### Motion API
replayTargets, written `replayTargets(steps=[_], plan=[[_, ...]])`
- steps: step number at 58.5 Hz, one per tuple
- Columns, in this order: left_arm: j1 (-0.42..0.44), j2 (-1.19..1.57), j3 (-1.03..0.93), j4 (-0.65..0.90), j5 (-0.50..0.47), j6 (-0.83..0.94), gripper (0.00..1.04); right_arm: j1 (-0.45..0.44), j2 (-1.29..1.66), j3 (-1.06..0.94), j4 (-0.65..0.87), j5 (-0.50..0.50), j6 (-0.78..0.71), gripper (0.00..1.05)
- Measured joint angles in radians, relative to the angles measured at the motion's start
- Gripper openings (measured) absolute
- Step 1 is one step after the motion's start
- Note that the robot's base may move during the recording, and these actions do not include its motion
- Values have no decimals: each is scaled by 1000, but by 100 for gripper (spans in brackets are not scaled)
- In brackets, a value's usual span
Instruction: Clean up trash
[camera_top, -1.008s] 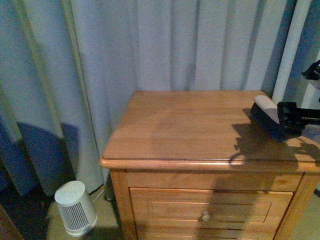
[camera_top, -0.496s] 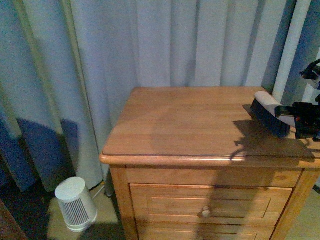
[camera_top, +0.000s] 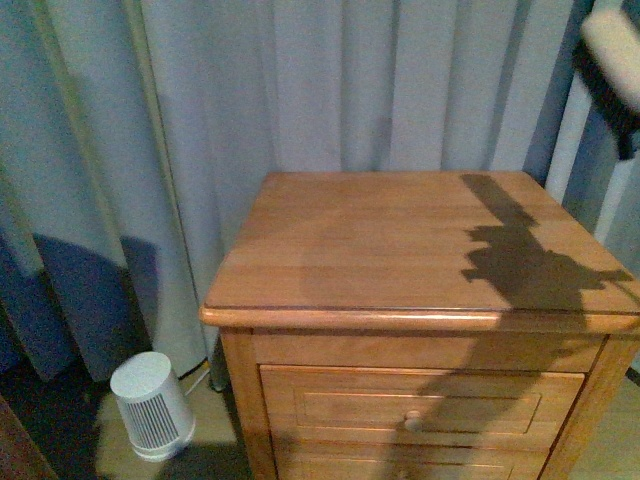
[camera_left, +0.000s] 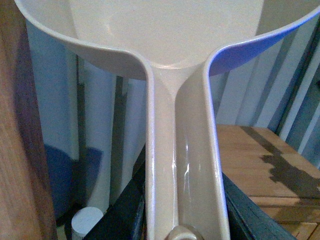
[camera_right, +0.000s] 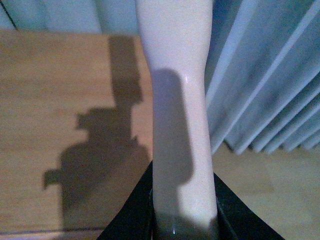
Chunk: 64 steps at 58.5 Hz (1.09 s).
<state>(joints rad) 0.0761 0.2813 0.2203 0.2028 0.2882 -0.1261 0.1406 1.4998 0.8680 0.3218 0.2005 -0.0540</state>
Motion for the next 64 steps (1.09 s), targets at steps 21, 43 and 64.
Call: replayTargets(steps=[21,43,64], plan=[[0,0,0,0,0,0,27,29,-634,-406,216,66,-171,20],[0,0,0,0,0,0,27,12,-963,-595,122,135,-141,20],[0,0,0,0,0,0,27,0,-997,-614,142,146,-141,20]])
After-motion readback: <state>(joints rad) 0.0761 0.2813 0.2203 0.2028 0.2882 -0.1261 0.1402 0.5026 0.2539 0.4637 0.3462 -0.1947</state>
